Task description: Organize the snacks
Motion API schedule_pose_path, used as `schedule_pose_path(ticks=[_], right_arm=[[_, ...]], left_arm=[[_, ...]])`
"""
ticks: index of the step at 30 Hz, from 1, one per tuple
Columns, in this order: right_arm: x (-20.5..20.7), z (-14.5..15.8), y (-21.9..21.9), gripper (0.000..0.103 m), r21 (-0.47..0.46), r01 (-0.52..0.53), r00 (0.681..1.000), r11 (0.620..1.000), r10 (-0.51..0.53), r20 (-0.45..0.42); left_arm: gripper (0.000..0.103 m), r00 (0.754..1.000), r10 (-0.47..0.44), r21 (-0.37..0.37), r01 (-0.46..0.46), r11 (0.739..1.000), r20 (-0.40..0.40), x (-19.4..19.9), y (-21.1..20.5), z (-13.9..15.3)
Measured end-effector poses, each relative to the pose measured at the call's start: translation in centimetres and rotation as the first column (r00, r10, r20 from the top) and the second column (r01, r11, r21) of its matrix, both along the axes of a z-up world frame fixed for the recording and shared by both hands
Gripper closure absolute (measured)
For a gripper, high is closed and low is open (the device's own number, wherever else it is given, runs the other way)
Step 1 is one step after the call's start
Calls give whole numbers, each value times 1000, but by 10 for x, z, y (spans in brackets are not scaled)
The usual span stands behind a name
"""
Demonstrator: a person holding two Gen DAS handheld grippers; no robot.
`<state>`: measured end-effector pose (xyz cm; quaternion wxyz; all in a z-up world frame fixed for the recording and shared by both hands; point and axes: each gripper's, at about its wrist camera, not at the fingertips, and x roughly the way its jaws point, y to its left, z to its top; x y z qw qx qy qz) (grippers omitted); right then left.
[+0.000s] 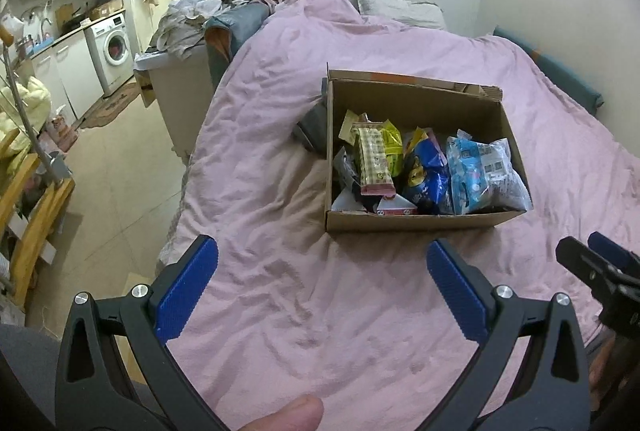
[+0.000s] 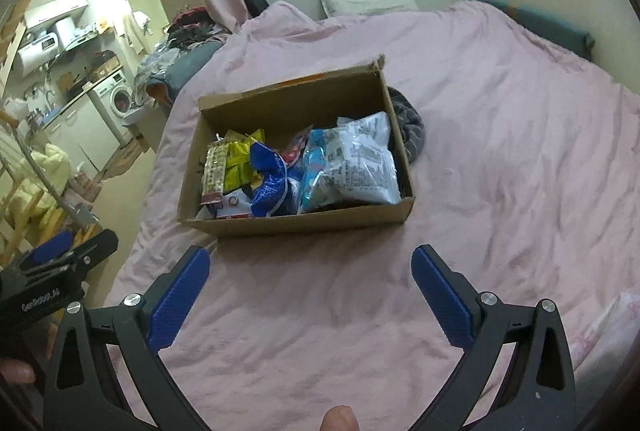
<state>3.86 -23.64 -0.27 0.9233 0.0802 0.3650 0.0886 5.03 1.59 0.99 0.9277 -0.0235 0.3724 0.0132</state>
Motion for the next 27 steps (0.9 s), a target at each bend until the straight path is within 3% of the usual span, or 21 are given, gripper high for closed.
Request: schedule_pose_path(ticks=[3, 7, 27], right_arm=[[-4, 6, 7, 0, -58, 10, 998, 998, -6, 70], [-4, 10, 5, 0, -62, 38, 994, 997, -32, 106], [0, 4, 5, 0, -79, 48, 995, 996, -41, 90]], left_arm=[[0, 1000, -6, -22, 6, 1000, 6, 1, -1, 0], [0, 1000, -20, -11, 20, 1000, -11, 1, -8, -6], [0, 1000, -14, -24, 13, 1000, -16, 1, -6, -6]])
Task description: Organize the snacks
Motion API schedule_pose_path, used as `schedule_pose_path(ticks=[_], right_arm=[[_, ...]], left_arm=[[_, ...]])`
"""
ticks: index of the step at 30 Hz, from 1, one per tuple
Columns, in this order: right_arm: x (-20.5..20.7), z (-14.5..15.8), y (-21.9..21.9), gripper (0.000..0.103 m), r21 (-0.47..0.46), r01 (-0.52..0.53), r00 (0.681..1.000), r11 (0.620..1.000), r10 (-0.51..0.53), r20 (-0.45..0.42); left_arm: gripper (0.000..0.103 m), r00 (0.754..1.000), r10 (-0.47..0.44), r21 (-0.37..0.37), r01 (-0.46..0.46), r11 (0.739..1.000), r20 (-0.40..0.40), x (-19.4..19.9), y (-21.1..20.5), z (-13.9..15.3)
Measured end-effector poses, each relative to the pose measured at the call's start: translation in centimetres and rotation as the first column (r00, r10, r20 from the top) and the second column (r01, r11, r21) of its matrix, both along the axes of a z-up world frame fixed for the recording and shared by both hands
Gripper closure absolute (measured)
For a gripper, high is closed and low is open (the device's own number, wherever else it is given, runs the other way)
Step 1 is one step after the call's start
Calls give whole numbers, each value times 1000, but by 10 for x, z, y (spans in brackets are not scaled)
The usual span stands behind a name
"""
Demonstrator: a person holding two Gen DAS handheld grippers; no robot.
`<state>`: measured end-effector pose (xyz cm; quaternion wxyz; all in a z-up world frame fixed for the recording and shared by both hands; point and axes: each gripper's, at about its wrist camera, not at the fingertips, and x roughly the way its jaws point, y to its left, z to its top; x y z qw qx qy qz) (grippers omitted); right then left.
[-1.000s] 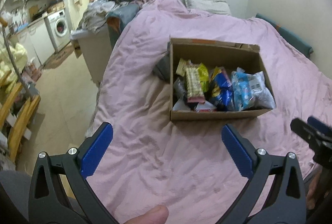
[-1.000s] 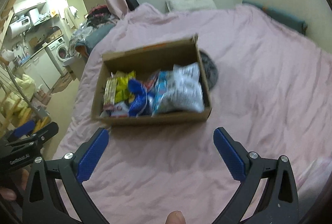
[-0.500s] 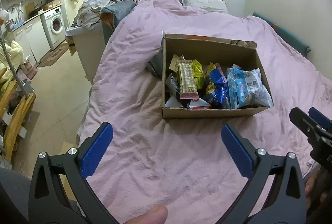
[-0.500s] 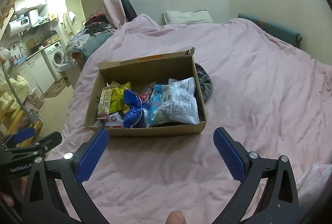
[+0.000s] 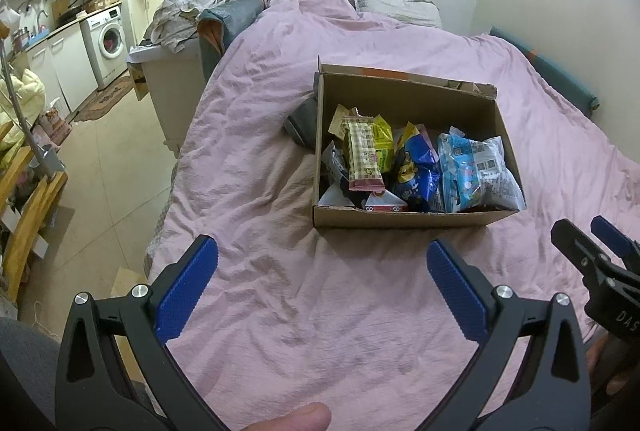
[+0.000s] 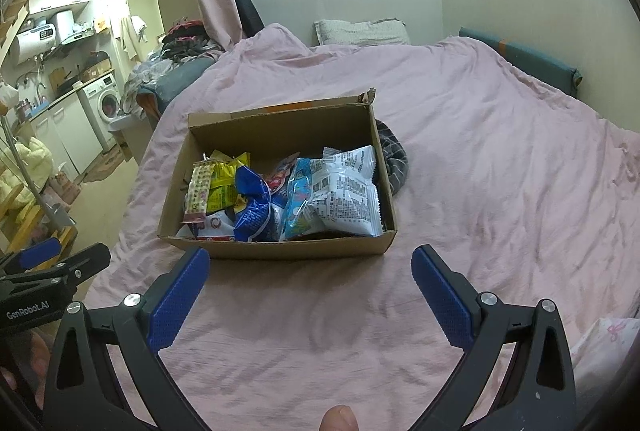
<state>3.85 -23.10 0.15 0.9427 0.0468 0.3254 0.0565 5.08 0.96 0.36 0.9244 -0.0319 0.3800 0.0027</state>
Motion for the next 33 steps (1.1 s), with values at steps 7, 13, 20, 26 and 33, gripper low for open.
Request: schedule_pose_path(ticks=[7, 13, 20, 26, 33], right_arm=[[1, -1, -1, 0, 5, 6, 1000, 1000, -6, -2], [1, -2, -2, 0, 5, 9, 1000, 1000, -9, -3], [1, -2, -2, 0, 4, 8, 1000, 1000, -8, 0], [1, -1, -6, 0, 17, 14, 1000, 1000, -14, 3], [1, -1, -11, 0, 37, 31, 1000, 999, -31, -5]], left_arm=[[0, 1000, 2, -3, -2, 1000, -1, 0, 0, 0], [0, 1000, 2, -4, -2, 1000, -1, 0, 0, 1], [0, 1000, 1, -6, -1, 1000, -4, 0, 0, 1], [0, 1000, 7, 1, -7, 1000, 1, 0, 0, 0], [0, 1000, 12, 15, -13, 1000, 16, 1, -2, 3]])
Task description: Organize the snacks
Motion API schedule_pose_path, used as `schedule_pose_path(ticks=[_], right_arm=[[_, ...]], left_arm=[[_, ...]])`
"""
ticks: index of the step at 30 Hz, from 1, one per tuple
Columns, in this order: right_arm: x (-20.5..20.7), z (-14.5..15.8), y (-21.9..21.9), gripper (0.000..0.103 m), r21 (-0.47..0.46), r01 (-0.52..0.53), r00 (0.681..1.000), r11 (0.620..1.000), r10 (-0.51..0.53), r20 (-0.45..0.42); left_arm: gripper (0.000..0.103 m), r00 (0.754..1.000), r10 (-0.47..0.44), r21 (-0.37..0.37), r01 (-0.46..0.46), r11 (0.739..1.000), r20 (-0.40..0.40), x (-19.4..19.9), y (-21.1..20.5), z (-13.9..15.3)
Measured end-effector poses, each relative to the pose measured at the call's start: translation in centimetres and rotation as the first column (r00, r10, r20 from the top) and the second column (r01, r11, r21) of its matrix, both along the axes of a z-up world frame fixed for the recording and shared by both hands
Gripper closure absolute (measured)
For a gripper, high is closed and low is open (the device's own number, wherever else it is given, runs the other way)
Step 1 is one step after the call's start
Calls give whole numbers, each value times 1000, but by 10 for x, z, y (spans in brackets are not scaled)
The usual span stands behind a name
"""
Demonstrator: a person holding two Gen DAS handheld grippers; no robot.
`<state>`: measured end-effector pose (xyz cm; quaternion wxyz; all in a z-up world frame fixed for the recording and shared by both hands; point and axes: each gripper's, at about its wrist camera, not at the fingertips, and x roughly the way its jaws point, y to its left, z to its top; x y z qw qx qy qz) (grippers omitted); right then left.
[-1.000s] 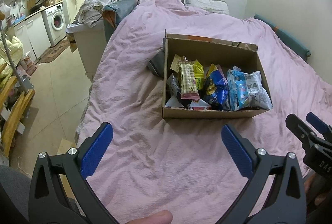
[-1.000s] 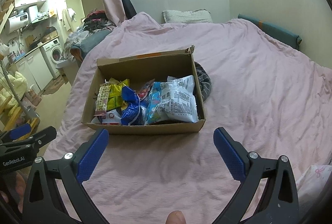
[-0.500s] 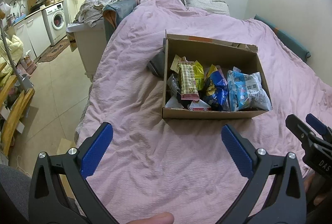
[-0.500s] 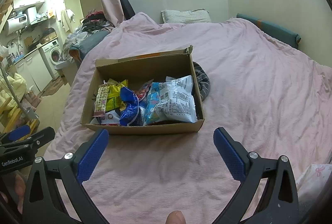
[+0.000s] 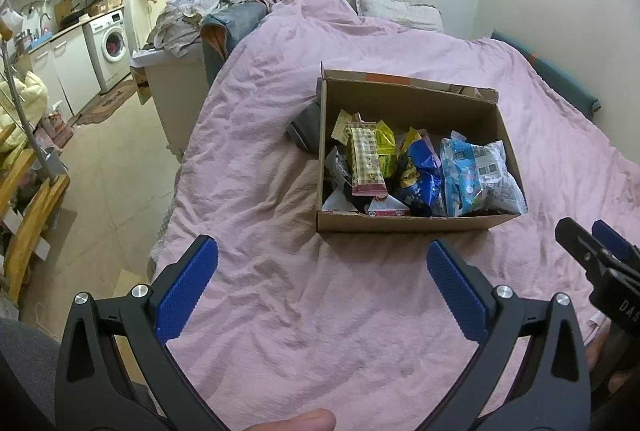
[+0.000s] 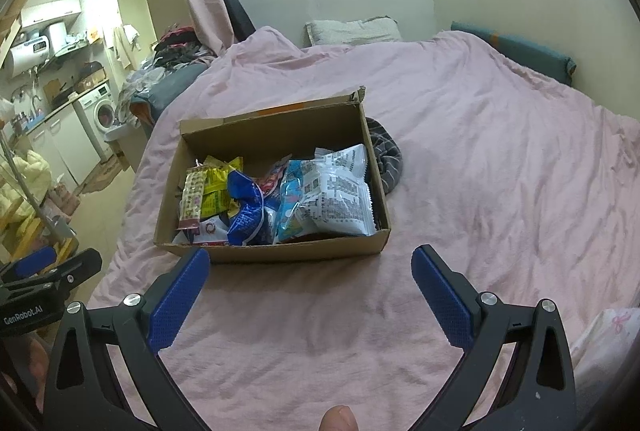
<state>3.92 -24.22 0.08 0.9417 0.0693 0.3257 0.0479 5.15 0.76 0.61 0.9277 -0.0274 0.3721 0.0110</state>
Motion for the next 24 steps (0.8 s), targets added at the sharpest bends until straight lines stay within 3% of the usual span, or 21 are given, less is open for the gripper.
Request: schedule_pose_path(ticks=[24], right_arm=[[0, -1, -2, 0, 9, 4, 1000, 1000, -4, -10]], left_arm=[[0, 1000, -9, -22, 9, 1000, 4, -2, -1, -2]])
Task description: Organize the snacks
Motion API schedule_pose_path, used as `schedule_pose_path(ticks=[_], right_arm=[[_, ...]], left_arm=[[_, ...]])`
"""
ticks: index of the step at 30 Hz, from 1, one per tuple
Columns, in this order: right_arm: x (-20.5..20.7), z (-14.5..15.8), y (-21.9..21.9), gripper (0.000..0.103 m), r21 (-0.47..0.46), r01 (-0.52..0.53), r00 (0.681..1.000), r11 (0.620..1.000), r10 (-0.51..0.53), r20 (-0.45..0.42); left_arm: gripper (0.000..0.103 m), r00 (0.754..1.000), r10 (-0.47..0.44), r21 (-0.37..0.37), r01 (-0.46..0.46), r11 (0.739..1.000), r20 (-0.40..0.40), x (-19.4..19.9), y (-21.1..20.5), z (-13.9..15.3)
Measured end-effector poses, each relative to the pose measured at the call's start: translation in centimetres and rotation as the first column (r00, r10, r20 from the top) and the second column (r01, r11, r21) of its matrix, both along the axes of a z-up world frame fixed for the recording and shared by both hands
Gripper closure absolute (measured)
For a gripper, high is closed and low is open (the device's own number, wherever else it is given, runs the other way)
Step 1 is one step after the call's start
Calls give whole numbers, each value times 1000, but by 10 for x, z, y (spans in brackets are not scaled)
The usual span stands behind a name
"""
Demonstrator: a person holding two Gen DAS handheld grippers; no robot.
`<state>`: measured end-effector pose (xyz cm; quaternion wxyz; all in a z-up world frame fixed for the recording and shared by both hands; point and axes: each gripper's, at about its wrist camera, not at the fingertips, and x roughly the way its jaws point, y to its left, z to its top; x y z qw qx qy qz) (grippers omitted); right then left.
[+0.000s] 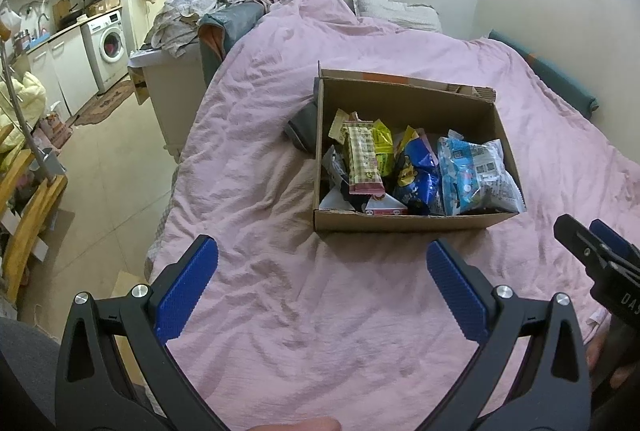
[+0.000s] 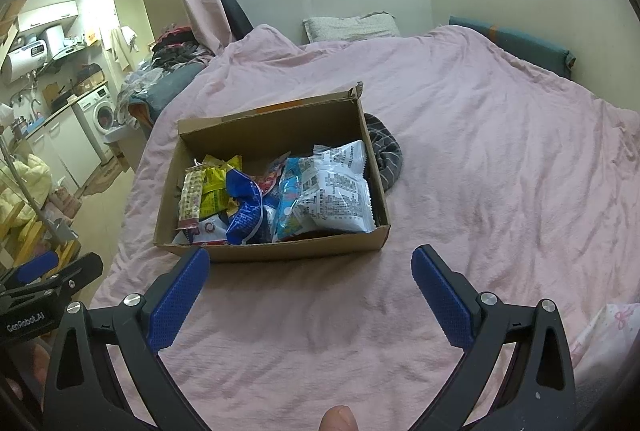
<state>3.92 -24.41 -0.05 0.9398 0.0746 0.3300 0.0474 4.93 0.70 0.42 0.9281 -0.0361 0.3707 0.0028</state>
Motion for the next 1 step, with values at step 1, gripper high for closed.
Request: schedule_pose_path(ticks=[1], right_arm=[[-1, 1, 0, 0, 0, -1, 1000, 1000, 1, 2]], left_arm=[[0, 1000, -1, -3, 1, 1000, 1, 0, 0, 0]])
